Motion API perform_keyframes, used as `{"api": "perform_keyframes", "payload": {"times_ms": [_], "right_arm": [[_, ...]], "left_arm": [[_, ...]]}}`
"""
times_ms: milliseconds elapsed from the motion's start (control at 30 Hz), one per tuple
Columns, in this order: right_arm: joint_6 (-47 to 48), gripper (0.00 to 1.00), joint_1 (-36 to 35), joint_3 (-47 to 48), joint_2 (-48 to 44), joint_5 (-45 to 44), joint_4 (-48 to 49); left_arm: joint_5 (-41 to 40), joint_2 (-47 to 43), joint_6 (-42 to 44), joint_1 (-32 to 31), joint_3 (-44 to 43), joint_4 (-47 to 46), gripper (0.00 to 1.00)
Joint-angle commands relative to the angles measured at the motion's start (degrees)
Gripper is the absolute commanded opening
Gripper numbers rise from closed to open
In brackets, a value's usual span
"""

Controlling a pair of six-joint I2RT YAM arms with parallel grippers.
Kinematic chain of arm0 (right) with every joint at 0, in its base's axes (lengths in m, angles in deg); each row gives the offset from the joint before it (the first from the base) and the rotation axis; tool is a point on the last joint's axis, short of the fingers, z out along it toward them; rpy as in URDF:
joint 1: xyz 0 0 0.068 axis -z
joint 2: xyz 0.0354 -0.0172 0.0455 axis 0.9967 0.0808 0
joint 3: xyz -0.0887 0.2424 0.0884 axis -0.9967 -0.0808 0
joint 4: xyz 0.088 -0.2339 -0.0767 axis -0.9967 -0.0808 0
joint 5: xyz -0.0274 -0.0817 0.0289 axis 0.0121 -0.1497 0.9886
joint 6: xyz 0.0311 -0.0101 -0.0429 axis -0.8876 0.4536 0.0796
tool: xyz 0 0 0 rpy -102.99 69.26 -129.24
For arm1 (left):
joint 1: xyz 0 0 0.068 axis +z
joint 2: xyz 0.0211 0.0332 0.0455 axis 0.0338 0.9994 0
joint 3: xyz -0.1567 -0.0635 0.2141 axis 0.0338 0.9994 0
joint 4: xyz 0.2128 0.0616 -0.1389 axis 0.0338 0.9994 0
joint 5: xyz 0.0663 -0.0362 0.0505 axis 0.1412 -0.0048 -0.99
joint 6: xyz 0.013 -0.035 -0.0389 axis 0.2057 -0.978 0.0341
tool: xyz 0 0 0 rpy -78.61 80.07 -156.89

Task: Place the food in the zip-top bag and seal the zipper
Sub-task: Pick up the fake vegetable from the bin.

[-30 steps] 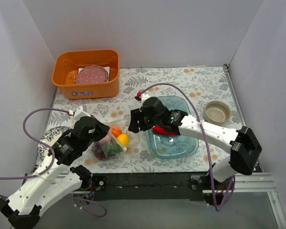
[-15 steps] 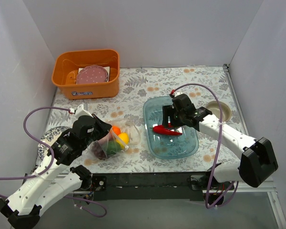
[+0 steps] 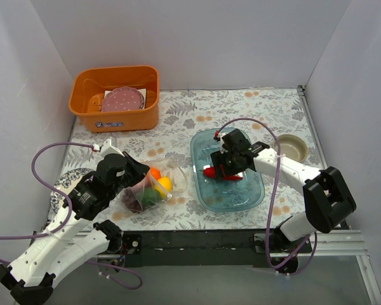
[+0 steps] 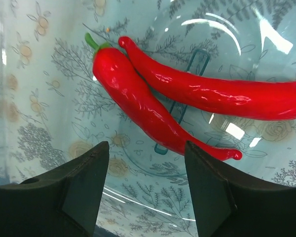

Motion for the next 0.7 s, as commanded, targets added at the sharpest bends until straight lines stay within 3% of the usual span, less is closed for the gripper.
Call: {"api": "perform_keyframes", "payload": {"times_ms": [0,200,467,667], "right_arm": [[2.5,0.69,0.4,1.4,2.0,1.1,-0.5],[3.8,0.68,0.3,1.2,3.8,0.0,0.2],[3.7,0.56,0.4,0.5,5.4,4.4,-0.4],[4.0,0.61,0.4,-0.4,4.1,7.5,-0.2]], "left_arm": [[0.4,-0.1,-0.3,-0.2,-1.8,-0.7,0.00],[0.7,0.2,-0.4,-0.1,-1.1,-1.7,0.00],[1.1,0.6,-0.5,-0.2,-0.7,-1.9,0.00],[1.5,1.2,-0.5,-0.2,-0.8,-1.8,0.00]]}}
